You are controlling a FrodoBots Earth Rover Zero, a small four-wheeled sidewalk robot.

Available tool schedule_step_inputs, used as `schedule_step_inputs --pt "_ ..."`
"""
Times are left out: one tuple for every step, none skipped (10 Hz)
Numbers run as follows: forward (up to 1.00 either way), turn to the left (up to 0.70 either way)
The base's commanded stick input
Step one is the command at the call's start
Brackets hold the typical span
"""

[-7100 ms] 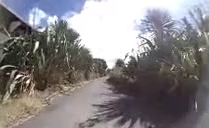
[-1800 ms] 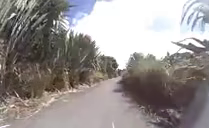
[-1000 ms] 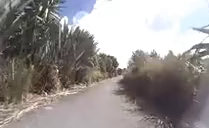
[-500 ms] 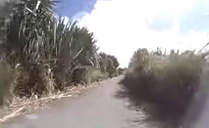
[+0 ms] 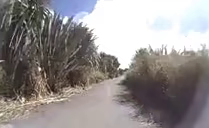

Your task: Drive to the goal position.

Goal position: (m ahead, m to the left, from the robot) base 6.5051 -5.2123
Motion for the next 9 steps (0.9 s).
schedule_step_inputs --pt "0.85 0.34" --pt "0.85 0.34" --pt "0.85 0.34" --pt "0.85 0.30" --pt "0.85 0.19" --pt "0.85 0.08" --pt "0.85 0.00" --pt "0.85 0.00" --pt "0.85 0.00"
